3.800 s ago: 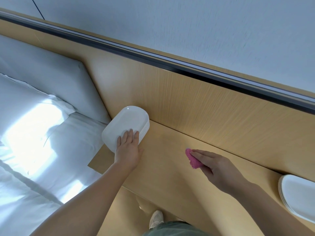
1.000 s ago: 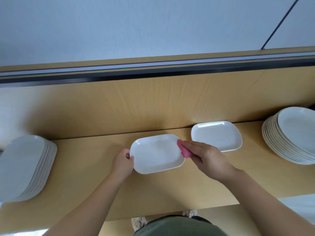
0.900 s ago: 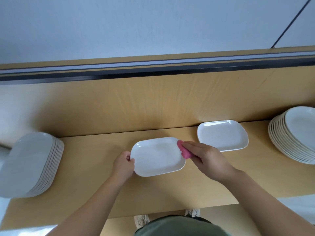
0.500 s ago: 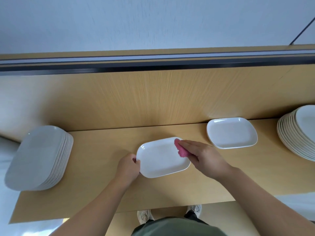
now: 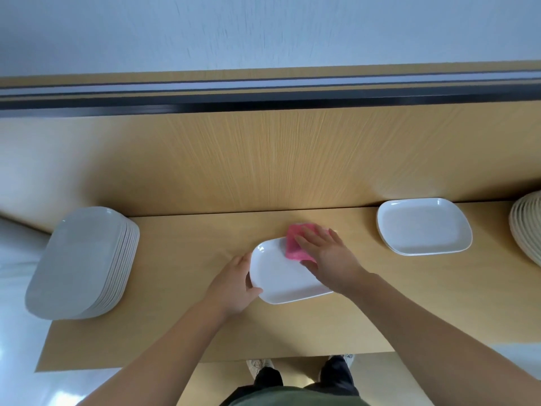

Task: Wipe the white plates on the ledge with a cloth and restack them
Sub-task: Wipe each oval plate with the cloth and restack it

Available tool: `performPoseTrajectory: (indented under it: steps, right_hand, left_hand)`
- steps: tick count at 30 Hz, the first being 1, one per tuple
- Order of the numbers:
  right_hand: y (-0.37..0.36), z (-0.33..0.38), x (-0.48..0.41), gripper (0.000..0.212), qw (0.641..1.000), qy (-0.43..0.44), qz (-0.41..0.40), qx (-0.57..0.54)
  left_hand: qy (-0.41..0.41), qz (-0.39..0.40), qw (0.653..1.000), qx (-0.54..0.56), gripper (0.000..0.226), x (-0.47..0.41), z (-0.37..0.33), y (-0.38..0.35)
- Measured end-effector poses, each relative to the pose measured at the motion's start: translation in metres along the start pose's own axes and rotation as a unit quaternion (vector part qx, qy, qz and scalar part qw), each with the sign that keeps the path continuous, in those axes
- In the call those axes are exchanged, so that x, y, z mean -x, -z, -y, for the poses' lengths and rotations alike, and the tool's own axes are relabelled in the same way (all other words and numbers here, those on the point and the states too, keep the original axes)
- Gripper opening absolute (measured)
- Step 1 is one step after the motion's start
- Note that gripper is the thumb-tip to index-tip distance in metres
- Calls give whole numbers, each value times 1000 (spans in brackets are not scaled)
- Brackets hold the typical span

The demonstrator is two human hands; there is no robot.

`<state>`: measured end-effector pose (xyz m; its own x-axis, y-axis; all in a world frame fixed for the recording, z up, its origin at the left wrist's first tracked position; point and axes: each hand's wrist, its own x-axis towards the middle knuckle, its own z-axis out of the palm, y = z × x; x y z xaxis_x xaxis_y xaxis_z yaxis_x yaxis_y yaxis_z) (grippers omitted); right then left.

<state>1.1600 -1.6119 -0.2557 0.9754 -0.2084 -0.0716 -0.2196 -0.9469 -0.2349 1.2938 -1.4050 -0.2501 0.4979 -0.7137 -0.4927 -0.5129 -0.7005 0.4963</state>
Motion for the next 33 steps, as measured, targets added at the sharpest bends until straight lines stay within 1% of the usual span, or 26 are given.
performPoseTrajectory:
  steps: [2, 7, 9, 11, 12, 15, 17, 19, 20, 21, 23, 28, 33]
  right_hand:
    - [-12, 8, 3, 69, 999, -18, 26, 10]
    - [-25, 14, -2, 78, 997, -56, 40, 37]
    - [-33, 12, 1, 76, 997, -50, 45, 32]
    - [-40, 12, 8, 62, 998, -43, 42, 19]
    - [-42, 14, 9, 59, 997, -52, 56, 6]
    - [-39, 24, 6, 69, 993, -86, 77, 4]
    - [-42, 28, 4, 72, 991, -83, 107, 2]
    - [-40, 34, 1, 70, 991, -68, 112, -7]
    - [-39, 37, -1, 68, 993, -52, 108, 2]
    - [-40, 40, -3, 64, 991, -43, 125, 15]
    - [-40, 43, -6, 59, 991, -31, 130, 29]
    - [-38, 49, -9, 65, 990, 33, 134, -24]
    - [-40, 53, -16, 74, 984, 66, 165, -15]
  left_hand:
    - [-10, 9, 1000, -1, 87, -2, 2, 3]
    - [-27, 20, 999, -5, 102, -7, 6, 5]
    - [-30, 22, 999, -21, 105, -10, 6, 5]
    - [-32, 25, 999, -35, 107, -11, 6, 5]
    - [-30, 27, 998, -37, 107, -12, 7, 6]
    - [-26, 33, 999, -22, 106, -13, 6, 7]
    - [-22, 32, 999, -8, 106, -15, 6, 8]
    - [-22, 27, 999, 0, 106, -16, 8, 8]
    - [-21, 24, 999, 6, 107, -17, 9, 8]
    - [-21, 21, 999, 14, 107, -17, 10, 7]
    - [-21, 17, 999, 31, 107, -16, 11, 7]
    - [-26, 18, 998, 56, 104, -16, 11, 8]
    - [-45, 8, 996, 74, 100, -16, 11, 8]
